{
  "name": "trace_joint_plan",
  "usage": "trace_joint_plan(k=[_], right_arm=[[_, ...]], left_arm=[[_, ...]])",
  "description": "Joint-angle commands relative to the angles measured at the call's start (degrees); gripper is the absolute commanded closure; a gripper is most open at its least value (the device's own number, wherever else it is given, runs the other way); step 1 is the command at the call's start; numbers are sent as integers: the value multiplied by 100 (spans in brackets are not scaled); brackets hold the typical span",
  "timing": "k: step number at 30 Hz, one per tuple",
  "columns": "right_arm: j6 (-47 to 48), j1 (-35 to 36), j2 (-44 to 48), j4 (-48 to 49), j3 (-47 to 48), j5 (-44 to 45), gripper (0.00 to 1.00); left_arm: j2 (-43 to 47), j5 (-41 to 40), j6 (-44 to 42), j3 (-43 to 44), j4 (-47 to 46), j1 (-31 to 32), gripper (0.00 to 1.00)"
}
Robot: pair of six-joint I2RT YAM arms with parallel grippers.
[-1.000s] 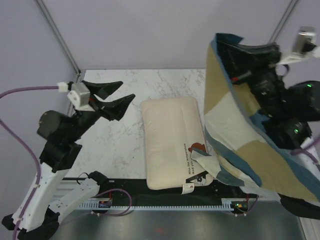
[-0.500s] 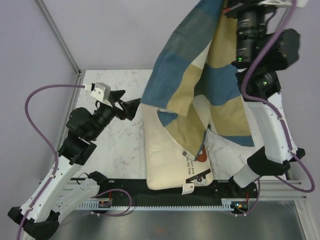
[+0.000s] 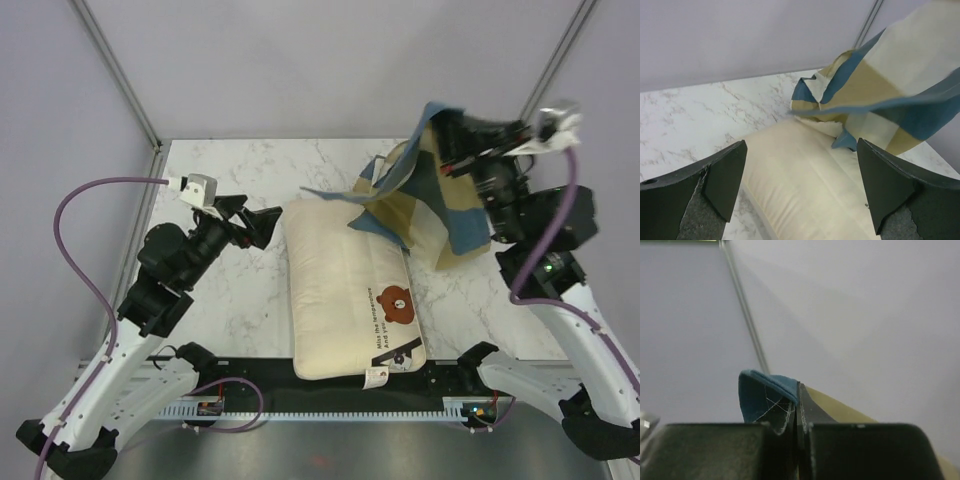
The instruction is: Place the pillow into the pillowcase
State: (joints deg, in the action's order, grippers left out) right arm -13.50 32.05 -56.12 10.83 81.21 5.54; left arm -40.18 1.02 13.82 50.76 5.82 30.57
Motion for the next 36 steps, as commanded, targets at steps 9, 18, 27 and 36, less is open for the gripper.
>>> trace_joint_plan(k=[9, 18, 27, 36], right_arm=[[-1331, 20, 2121, -1264, -2584, -2653, 99], [-953, 20, 2676, -2963, -2119, -2540, 37], [-1260, 29, 2729, -2735, -1802, -3630, 25], [-1059, 20, 1896, -3648, -1731, -2254, 23]], left_arm=[[-104, 180, 1921, -866, 578, -16, 0], [-700, -234, 2563, -1613, 630, -16, 0], [-2676, 162, 2581, -1508, 315, -16, 0], [-3926, 1189, 2862, -1438, -906, -7, 0]])
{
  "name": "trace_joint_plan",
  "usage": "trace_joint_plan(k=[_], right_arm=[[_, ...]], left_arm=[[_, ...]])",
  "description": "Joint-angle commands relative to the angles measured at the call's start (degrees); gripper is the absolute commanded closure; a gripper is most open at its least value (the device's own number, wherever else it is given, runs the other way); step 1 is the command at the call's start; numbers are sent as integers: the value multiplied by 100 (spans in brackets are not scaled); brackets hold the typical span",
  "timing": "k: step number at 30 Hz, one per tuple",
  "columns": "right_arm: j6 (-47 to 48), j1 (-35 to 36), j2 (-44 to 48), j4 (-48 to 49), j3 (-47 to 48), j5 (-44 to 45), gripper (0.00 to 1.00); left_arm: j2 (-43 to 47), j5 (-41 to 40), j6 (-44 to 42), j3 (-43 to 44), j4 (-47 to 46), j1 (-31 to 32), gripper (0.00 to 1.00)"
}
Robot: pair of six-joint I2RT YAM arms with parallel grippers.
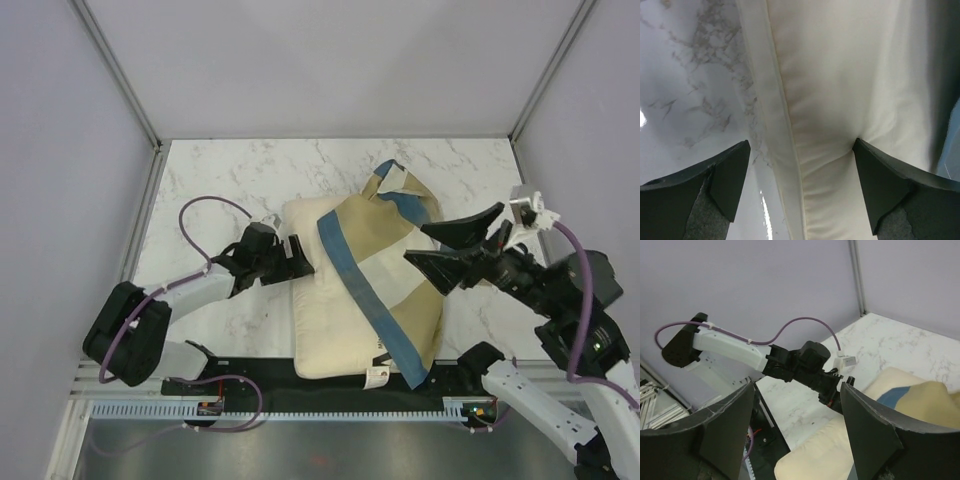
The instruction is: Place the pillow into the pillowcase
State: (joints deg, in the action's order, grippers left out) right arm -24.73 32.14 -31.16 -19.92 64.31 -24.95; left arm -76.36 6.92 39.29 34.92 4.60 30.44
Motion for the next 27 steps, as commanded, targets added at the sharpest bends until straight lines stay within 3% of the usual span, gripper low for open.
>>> trace_joint_plan(k=[1, 3, 4, 6, 7, 10, 11, 15, 18, 22, 27], right_arm=[[65, 3, -776, -644, -137, 990, 19], [65, 12, -1295, -732, -252, 1437, 18], [65, 12, -1453, -732, -375, 1571, 18], [65, 20, -1866, -671, -481, 1826, 18], [65, 3, -1981, -627, -594, 2010, 19], [56, 12, -2271, -416, -727, 2422, 20], [39, 12, -2385, -312, -814, 2459, 20], [82, 12, -2825, -179, -885, 2776, 20], [205, 29, -3325, 76, -868, 2627, 2], [495, 239, -4116, 173, -422, 2977, 2], [689, 451, -5127, 550, 63, 2953, 2]], left_arm=[[-553, 818, 342, 173, -1064, 6, 9], [-739, 977, 413, 200, -1277, 6, 23], [-792, 1030, 430, 226, -1460, 6, 37], [-828, 1084, 431, 235, -1550, 6, 51], [-793, 1066, 404, 235, -1550, -2, 65], [-381, 891, 273, 174, -1436, -46, 91], [-249, 795, 177, 173, -1331, -64, 95], [724, 504, -184, 252, -428, -204, 98], [1253, 240, -430, 375, 301, -231, 98], [1886, 99, -615, 691, 926, -240, 98], [1940, 196, -817, 999, 1298, -240, 98]])
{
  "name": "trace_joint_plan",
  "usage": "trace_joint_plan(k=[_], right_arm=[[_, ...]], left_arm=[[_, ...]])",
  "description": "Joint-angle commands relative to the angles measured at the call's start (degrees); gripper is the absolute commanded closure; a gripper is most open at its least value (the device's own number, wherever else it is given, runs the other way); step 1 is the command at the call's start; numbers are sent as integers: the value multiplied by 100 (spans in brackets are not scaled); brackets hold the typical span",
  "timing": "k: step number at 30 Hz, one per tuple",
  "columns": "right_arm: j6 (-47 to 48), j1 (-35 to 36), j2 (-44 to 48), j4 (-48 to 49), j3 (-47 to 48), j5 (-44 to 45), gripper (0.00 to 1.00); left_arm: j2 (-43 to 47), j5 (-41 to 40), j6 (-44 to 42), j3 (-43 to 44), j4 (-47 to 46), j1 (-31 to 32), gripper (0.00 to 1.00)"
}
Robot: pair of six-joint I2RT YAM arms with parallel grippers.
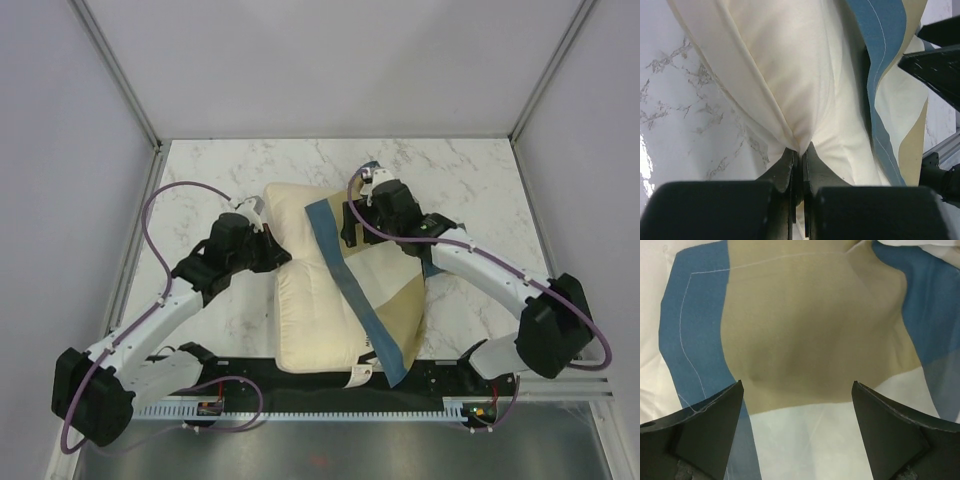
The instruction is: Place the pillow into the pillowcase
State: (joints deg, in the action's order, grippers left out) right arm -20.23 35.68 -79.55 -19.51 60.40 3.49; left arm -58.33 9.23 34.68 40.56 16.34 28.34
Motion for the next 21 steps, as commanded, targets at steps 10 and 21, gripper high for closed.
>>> trace_joint_plan(k=[10, 21], right_arm=[[-226, -69, -1274, 668, 913, 1241, 100], [-588, -116, -561, 992, 200, 859, 100]], left_arm=[[629, -1323, -909, 1513, 1774, -214, 98], [1298, -3471, -1516, 3361, 3744, -549, 98]])
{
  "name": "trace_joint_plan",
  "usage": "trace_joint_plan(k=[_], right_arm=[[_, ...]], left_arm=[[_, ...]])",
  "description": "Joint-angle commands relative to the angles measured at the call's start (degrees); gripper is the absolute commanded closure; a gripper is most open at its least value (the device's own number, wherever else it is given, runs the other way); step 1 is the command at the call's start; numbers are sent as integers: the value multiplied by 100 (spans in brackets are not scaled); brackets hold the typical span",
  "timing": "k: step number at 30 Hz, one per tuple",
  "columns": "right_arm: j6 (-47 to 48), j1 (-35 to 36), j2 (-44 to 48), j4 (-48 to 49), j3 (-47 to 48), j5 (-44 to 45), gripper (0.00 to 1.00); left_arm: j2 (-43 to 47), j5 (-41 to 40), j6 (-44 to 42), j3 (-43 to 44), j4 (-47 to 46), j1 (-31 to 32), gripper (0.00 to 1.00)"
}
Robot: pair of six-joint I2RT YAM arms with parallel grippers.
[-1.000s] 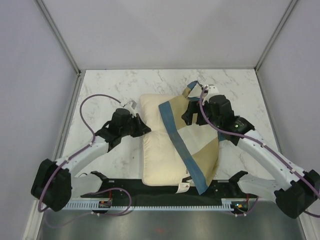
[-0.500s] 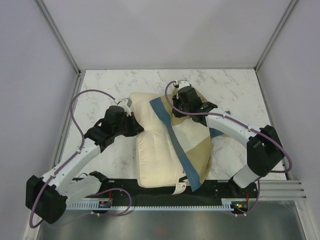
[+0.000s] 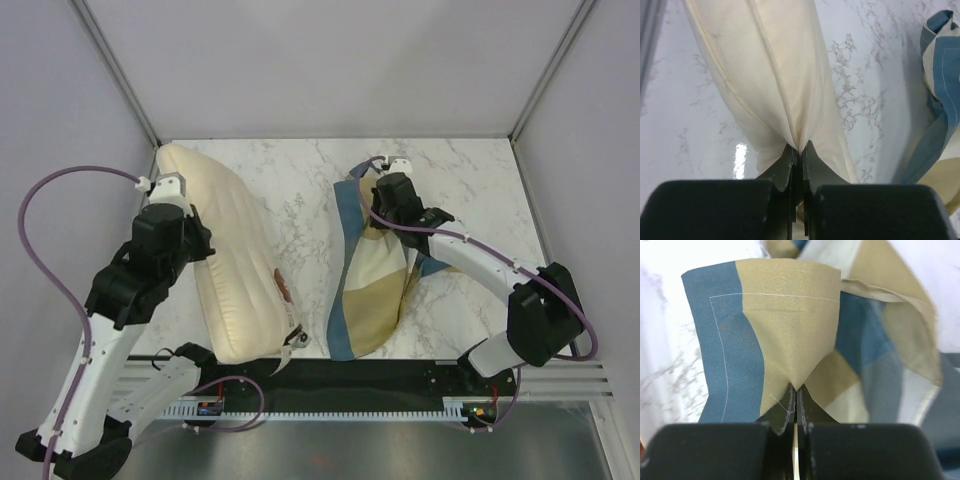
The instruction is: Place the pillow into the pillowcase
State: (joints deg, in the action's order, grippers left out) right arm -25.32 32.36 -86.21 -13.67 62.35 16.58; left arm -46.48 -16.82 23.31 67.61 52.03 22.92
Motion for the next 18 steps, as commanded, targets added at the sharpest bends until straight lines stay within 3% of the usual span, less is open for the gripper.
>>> trace_joint_plan(k=[1, 5, 7, 9, 12, 18], right_arm=[[70, 357, -121, 444, 188, -558, 100], [632, 1131, -782, 497, 900, -1340, 100], [686, 1282, -1010, 497, 1251, -1813, 55], [678, 1273, -950, 515, 1315, -1694, 21], [809, 1116, -722, 287, 1367, -763, 18], [1362, 377, -616, -407, 1517, -473, 21]], left_arm=[[104, -971, -397, 944, 324, -7, 98], [77, -1051, -520, 1420, 474, -7, 98], [104, -1069, -564, 1596, 527, -7, 98], [121, -1157, -643, 1789, 694, -7, 98], [174, -1350, -749, 2062, 922, -7, 98], [174, -929, -837, 2379, 1055, -7, 98]])
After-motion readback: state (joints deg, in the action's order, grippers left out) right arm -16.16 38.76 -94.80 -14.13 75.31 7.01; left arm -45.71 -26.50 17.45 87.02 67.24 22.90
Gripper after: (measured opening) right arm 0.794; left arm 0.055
